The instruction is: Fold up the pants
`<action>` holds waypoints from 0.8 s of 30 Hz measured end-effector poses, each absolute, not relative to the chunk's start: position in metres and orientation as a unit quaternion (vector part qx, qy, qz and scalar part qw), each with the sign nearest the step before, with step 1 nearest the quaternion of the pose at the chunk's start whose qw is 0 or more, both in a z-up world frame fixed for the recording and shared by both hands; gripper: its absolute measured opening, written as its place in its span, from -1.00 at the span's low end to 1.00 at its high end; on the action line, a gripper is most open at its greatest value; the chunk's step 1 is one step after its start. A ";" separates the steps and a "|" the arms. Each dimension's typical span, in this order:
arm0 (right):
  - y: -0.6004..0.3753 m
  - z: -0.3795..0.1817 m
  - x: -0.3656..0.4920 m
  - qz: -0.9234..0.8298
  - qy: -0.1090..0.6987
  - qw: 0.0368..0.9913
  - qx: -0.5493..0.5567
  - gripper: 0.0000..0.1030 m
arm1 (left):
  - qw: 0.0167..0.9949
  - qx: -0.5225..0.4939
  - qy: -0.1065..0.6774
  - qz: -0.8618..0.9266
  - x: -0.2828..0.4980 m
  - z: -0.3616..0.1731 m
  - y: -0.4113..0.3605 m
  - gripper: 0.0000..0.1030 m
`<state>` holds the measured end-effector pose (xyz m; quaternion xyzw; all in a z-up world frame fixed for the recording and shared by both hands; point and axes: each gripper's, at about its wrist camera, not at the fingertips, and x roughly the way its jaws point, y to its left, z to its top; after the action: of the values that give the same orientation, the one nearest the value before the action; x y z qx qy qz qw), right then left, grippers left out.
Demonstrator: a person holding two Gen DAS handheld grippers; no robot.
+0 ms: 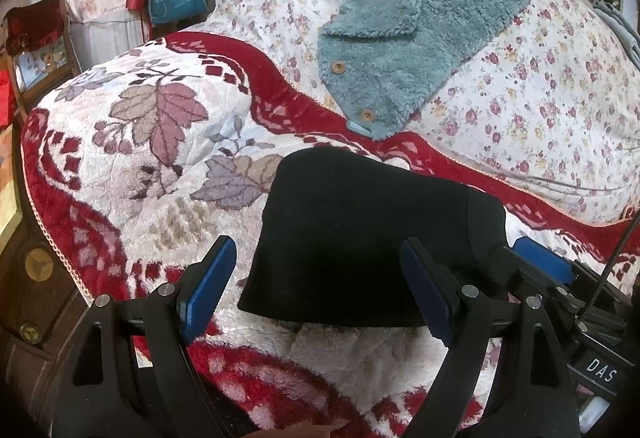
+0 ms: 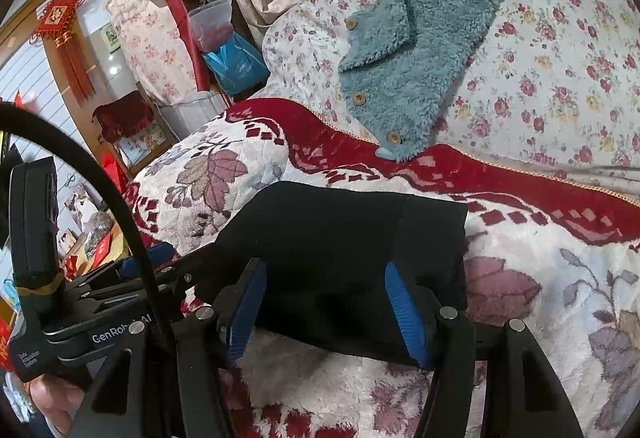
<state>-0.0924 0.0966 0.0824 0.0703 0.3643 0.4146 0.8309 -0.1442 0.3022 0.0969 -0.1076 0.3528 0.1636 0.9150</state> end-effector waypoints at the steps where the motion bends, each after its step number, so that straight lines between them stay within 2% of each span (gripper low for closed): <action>1: 0.097 0.082 -0.093 0.415 0.365 0.831 0.070 0.16 | 0.915 -0.107 0.353 0.164 -0.145 0.096 0.303 0.64; 24: 0.098 0.073 -0.083 0.414 0.375 0.826 0.077 0.16 | 0.912 -0.109 0.360 0.164 -0.138 0.090 0.302 0.64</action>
<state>-0.0834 0.0984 0.0734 0.0766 0.3755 0.4137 0.8258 -0.1383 0.3019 0.0896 -0.1091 0.3601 0.1644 0.9118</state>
